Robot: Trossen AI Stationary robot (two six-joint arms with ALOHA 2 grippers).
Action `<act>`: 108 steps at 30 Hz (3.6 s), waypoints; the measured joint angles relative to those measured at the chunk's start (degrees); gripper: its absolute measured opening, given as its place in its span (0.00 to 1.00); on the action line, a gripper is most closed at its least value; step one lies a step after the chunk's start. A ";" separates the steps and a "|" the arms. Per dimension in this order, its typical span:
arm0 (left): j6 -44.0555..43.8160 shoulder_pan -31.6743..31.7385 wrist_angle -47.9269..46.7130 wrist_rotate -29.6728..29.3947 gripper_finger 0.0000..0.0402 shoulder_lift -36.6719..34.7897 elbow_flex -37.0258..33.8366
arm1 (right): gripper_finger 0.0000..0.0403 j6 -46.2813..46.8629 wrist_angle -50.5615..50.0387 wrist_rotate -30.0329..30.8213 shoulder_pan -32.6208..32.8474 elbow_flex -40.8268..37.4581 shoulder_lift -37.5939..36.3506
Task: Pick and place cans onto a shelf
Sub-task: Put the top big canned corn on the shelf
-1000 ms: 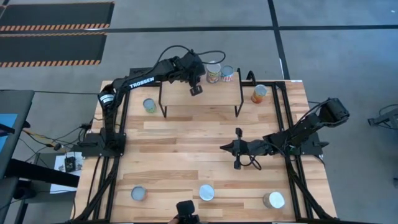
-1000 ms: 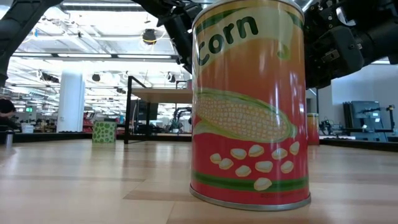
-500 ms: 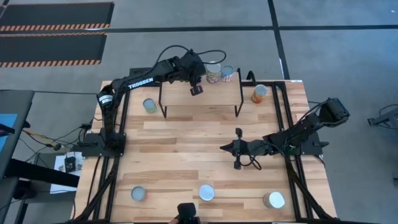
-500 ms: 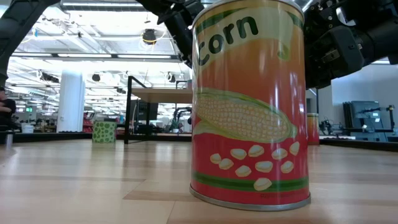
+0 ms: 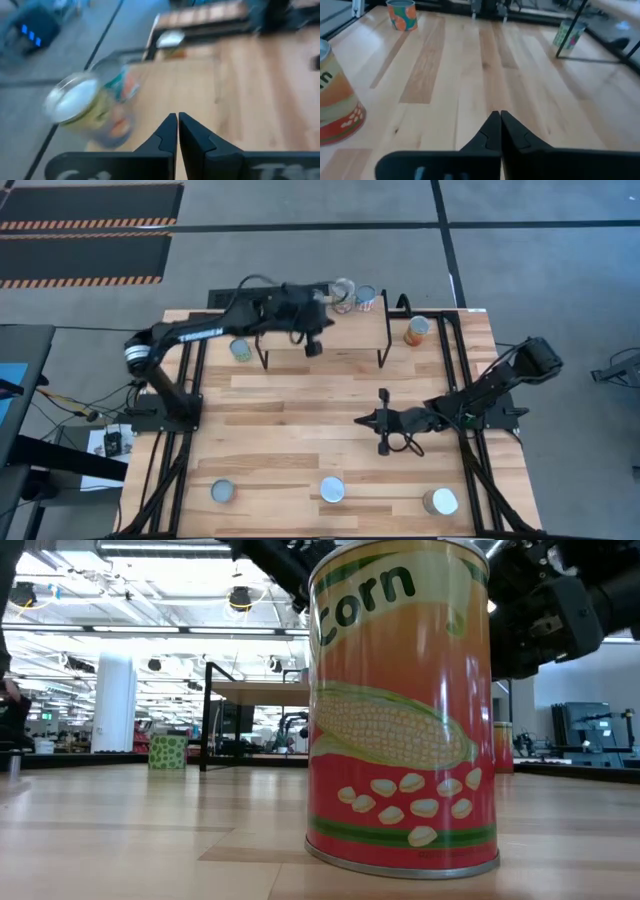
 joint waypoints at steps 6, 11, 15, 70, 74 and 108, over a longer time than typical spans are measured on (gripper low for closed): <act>-3.08 -6.63 22.85 0.30 0.00 -11.51 -22.12 | 0.02 -2.55 -3.16 1.27 2.20 0.04 -6.16; -6.40 -11.90 36.05 -0.04 0.01 -19.98 -37.50 | 0.01 -2.70 -13.32 5.36 3.79 0.09 -17.08; -9.24 -15.79 43.77 -1.10 0.01 -25.70 -47.53 | 0.03 -0.66 -28.00 9.82 3.38 1.74 -27.69; -6.85 -21.28 41.11 -13.79 0.01 -34.58 -58.78 | 0.06 -26.41 -68.02 -8.78 -70.45 21.61 -6.68; -6.87 -21.28 41.04 -13.79 0.01 -34.56 -58.78 | 0.03 -27.21 -68.08 -9.72 -70.81 21.42 -7.75; -8.36 -21.28 40.74 -11.60 0.00 -34.56 -58.78 | 0.01 12.75 -69.65 -12.79 -8.32 22.32 -14.30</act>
